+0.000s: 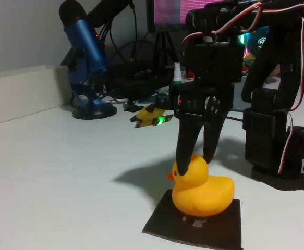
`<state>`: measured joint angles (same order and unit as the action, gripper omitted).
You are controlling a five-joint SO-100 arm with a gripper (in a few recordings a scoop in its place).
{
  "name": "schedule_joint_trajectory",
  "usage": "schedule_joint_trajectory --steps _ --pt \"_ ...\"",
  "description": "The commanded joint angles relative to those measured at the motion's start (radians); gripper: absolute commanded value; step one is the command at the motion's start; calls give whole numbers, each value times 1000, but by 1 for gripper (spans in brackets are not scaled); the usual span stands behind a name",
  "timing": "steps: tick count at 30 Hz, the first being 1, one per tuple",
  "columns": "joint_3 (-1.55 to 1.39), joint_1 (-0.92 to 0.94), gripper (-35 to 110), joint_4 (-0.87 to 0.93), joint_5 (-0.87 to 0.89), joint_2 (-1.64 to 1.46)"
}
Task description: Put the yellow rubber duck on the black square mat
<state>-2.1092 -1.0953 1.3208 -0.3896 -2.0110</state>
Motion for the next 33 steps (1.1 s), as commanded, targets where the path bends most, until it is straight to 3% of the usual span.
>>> schedule_joint_trajectory --steps 1,11,33 --pt "-14 -12 31 -2 -2 -32" --pt "0 -12 31 9 -3 -41" --pt "2 21 31 132 -5 -541"
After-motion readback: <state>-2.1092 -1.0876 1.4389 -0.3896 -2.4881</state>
